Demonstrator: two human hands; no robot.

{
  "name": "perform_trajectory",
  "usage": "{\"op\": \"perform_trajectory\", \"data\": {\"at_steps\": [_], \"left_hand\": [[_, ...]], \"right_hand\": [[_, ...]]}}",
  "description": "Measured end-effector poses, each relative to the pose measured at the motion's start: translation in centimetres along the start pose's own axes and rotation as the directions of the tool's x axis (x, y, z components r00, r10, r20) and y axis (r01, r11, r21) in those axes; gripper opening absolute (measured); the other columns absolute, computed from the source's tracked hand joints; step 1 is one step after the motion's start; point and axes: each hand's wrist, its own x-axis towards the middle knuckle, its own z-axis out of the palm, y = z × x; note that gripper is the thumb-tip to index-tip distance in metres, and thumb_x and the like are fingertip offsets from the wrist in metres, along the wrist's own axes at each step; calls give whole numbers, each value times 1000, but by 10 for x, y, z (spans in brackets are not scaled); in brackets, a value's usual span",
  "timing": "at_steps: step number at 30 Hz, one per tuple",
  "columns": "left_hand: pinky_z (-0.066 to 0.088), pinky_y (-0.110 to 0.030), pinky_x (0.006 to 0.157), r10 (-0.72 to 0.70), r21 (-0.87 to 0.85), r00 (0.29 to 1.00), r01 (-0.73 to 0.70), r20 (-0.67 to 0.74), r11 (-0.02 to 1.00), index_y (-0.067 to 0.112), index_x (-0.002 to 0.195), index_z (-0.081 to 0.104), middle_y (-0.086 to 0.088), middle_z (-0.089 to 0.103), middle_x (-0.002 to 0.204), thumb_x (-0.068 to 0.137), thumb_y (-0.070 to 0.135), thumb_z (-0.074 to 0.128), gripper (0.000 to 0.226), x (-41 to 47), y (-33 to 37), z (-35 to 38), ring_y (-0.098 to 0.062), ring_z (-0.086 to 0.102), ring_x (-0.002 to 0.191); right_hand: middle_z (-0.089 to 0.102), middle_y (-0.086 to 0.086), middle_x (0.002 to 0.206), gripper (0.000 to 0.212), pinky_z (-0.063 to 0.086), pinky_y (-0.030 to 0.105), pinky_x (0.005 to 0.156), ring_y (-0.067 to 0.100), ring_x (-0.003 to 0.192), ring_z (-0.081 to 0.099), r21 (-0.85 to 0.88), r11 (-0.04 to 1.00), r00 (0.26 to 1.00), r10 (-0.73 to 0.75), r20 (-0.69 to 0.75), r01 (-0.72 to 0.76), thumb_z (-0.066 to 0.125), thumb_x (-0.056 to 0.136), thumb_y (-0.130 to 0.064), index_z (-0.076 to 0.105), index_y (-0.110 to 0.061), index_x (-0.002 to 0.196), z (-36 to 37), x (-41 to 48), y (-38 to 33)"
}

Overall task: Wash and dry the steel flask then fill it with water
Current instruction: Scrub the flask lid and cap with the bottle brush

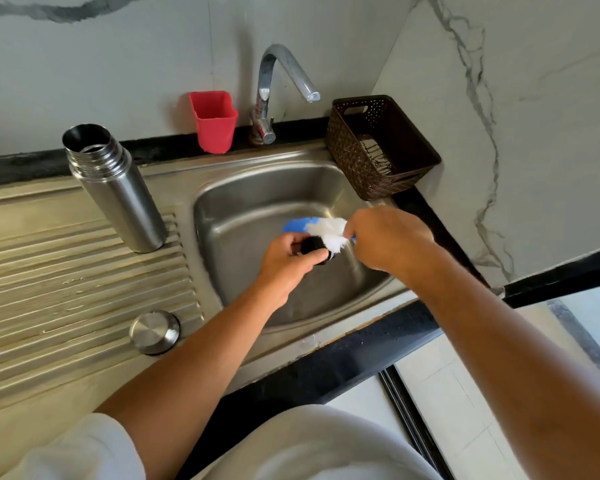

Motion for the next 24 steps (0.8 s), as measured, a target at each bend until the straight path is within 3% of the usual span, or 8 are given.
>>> {"op": "perform_trajectory", "data": {"at_steps": [5,8,13,15,17,21,24], "left_hand": [[65,-40,82,12,14,999,-13,37,1000,24,127,62,1,69,116,96,22,75,33,-2,-10,-19,-22,77,88],[65,-37,82,-46,-124,997,53,58,991,23,124,65,-5,69,120,96,22,75,29,1,-6,-20,-29,75,94],[63,-25,73,-156,-225,979,124,-131,967,10,124,62,-12,63,121,92,12,79,36,10,-5,-25,-26,70,104],[62,-24,75,-196,-274,965,143,-174,951,8,115,62,-15,65,123,91,12,80,31,15,-4,-30,-27,69,110],[62,-24,77,-191,-287,971,144,-142,947,8,106,66,-17,69,119,91,12,80,21,15,2,-24,-26,70,110],[60,-30,89,-139,-173,990,134,-17,976,15,100,67,-6,70,105,90,10,80,17,4,7,6,-17,71,98],[59,-34,94,-147,-151,987,135,-71,979,9,114,68,-6,70,106,89,9,82,29,5,-1,-11,-21,70,102]], "right_hand": [[69,5,127,35,57,47,94,29,108,66,153,988,999,-3,-36,8,59,101,-20,70,-36,129,0,6,13],[68,2,129,36,58,46,93,27,107,66,184,982,998,-18,-65,30,57,101,-19,69,-39,128,5,2,11],[70,-3,121,33,55,41,87,21,95,64,142,990,994,3,-112,13,62,100,-23,70,-42,126,-33,-17,27],[71,-4,117,33,57,42,86,20,88,64,76,997,984,21,-179,-7,63,97,-23,72,-43,123,-52,-29,37],[72,-2,111,32,58,41,83,20,84,65,27,1000,988,2,-156,2,63,96,-23,73,-38,122,-49,-34,27],[68,9,119,34,58,47,87,34,102,66,-32,999,999,-35,-21,35,59,96,-20,69,-26,128,-7,-8,-6],[70,4,120,30,58,48,90,30,100,67,-24,1000,998,0,-55,-2,62,97,-22,73,-33,123,-31,-5,9]]}}
